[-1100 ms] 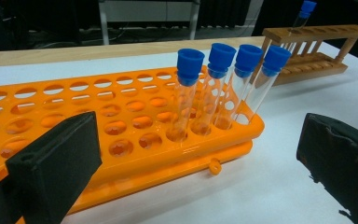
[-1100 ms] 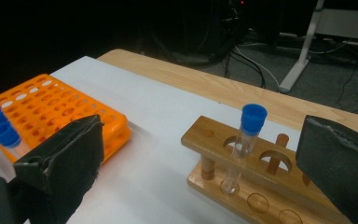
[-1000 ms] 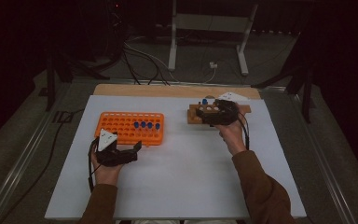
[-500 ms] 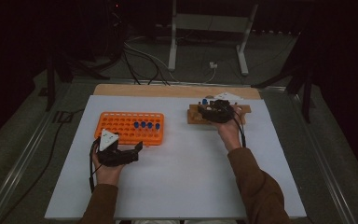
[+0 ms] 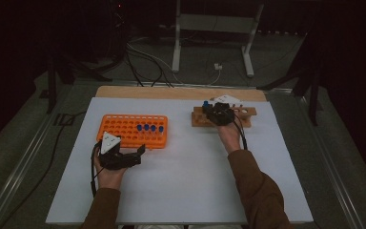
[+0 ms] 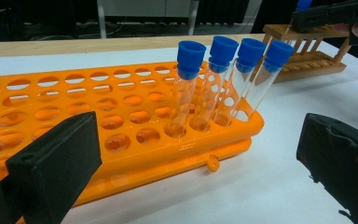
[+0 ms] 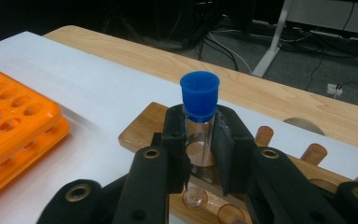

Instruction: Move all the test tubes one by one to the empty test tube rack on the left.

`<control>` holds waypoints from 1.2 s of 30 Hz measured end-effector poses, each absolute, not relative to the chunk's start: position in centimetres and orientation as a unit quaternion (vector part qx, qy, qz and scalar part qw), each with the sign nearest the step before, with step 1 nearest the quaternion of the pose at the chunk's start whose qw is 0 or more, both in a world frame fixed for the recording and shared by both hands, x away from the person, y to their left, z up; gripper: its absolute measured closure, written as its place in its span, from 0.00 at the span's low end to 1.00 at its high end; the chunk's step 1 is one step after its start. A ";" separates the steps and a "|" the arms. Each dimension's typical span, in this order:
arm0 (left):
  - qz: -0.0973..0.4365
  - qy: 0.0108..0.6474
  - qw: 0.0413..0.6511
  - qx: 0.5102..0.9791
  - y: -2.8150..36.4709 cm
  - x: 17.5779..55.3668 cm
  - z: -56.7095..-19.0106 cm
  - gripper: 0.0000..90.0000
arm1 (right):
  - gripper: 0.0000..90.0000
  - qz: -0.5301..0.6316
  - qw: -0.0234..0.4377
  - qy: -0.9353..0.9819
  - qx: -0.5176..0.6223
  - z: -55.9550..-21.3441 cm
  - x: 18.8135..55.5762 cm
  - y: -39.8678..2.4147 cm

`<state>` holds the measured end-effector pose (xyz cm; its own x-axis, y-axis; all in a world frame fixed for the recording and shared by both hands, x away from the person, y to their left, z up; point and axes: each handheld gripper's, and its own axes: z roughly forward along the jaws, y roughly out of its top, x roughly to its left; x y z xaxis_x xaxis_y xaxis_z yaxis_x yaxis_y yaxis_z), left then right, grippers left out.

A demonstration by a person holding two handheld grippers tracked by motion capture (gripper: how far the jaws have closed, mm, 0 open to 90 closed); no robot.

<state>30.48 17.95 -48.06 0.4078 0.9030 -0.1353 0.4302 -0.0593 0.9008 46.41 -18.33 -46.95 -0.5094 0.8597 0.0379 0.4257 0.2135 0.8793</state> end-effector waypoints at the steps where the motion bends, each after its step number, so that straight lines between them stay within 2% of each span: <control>1: 0.245 0.486 0.484 0.685 18.0 30.5 -48.1 0.01 | 0.84 0.453 0.241 0.740 0.435 -47.0 46.4 -18.4; 16: 0.243 0.486 0.482 0.687 18.0 30.5 -48.2 0.01 | 0.86 0.460 0.252 0.725 0.446 -46.5 46.2 -18.8; 36: 0.248 0.481 0.481 0.689 17.5 30.4 -48.1 0.01 | 0.86 0.510 0.268 0.713 0.400 -41.2 43.5 -20.6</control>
